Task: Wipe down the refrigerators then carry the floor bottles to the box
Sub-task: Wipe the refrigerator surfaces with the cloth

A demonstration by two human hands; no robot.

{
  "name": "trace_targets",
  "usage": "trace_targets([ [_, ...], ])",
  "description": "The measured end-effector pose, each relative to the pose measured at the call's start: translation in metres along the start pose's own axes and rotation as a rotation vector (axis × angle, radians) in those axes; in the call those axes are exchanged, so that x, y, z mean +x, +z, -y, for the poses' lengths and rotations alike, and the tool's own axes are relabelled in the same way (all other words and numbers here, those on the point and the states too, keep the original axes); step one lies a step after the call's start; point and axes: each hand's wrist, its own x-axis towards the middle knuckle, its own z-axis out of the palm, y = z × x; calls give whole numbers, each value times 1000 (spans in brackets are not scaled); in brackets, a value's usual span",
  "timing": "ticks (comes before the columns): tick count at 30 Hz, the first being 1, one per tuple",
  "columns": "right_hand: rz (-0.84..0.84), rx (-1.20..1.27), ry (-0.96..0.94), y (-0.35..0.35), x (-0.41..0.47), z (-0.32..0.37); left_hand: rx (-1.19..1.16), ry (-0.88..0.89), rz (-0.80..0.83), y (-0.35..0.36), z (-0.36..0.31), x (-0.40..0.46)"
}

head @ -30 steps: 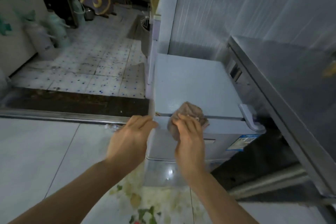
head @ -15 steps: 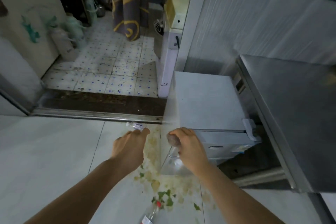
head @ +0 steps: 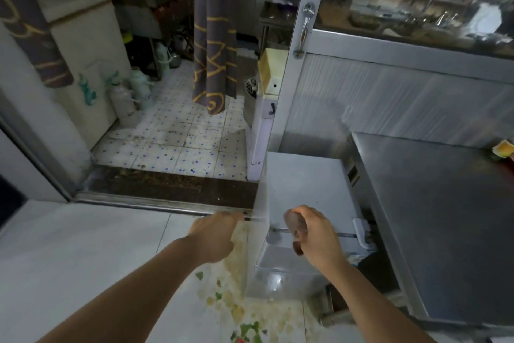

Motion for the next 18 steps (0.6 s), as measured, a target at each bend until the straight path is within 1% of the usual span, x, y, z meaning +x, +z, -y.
trace_targets([
  [7,-25,-14,30,-7,34,19,62,81,36,-30,26,31],
  [10,-61,-18,86,4,53,30,86,121,111,-41,52,62],
  [13,-58,-32,208,20,69,49,114,223,198,-54,85,95],
  [18,-117,-5,445,51,84,98,137,437,231,-90,136,138],
])
